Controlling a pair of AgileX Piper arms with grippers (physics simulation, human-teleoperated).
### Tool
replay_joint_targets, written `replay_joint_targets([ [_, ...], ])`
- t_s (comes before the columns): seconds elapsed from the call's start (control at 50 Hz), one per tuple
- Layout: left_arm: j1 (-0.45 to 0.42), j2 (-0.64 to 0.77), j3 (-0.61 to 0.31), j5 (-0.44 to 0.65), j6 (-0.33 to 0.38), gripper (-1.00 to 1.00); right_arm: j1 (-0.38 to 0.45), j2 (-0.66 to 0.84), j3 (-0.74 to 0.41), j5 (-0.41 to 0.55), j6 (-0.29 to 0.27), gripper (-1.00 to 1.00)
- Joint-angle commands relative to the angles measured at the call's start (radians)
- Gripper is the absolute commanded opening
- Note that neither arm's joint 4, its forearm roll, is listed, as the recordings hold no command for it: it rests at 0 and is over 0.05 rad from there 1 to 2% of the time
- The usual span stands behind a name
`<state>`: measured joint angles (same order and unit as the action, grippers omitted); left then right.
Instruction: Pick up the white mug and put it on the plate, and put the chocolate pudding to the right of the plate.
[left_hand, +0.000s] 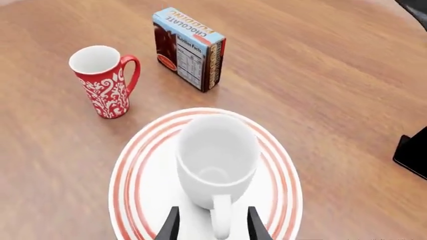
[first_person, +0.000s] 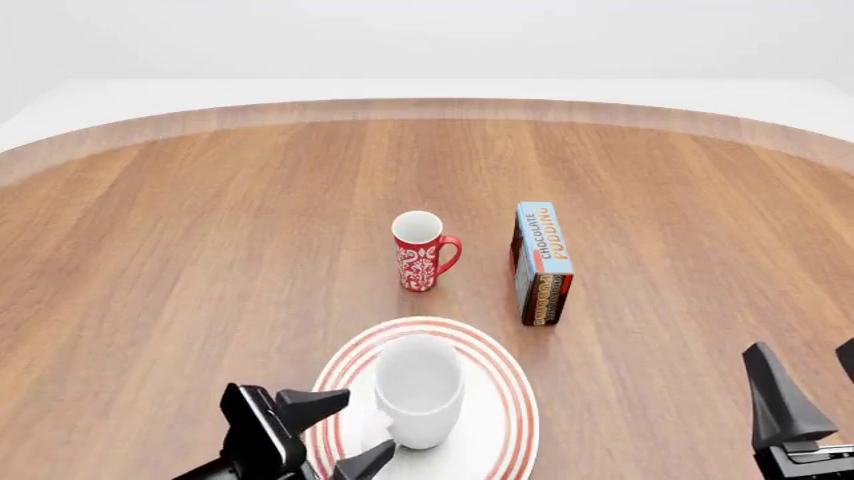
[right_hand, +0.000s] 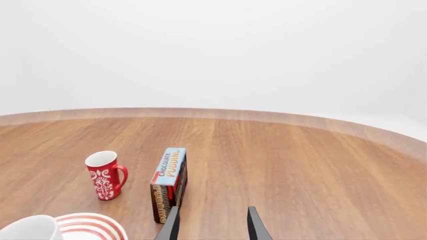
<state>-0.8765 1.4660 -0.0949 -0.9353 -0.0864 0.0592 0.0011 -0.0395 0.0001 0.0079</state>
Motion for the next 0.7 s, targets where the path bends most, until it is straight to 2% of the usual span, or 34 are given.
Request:
replay_joint_targets([
  [0.02, -0.038, -0.178, 0.002, 0.123, 0.010, 1.00, 0.001, 0.000, 0.000, 0.001, 0.000, 1.00],
  [0.16, -0.054, -0.329, -0.012, 0.242, 0.038, 1.00, 0.001, 0.000, -0.002, 0.002, 0.001, 1.00],
  [0.34, -0.014, -0.549, -0.049, 0.445, 0.108, 1.00, 0.000, 0.000, -0.002, 0.002, 0.001, 1.00],
  [0.48, 0.057, -0.763, -0.099, 0.622, 0.192, 1.00, -0.002, 0.000, -0.007, 0.004, 0.001, 1.00],
  [0.52, 0.069, -0.780, -0.105, 0.638, 0.198, 1.00, -0.001, 0.000, -0.007, 0.004, 0.002, 1.00],
  [0.56, 0.121, -0.857, -0.120, 0.697, 0.229, 1.00, -0.002, 0.000, -0.007, 0.004, 0.001, 1.00],
  [0.7, 0.215, -0.967, -0.138, 0.770, 0.258, 1.00, -0.002, 0.000, -0.007, 0.003, 0.002, 1.00],
])
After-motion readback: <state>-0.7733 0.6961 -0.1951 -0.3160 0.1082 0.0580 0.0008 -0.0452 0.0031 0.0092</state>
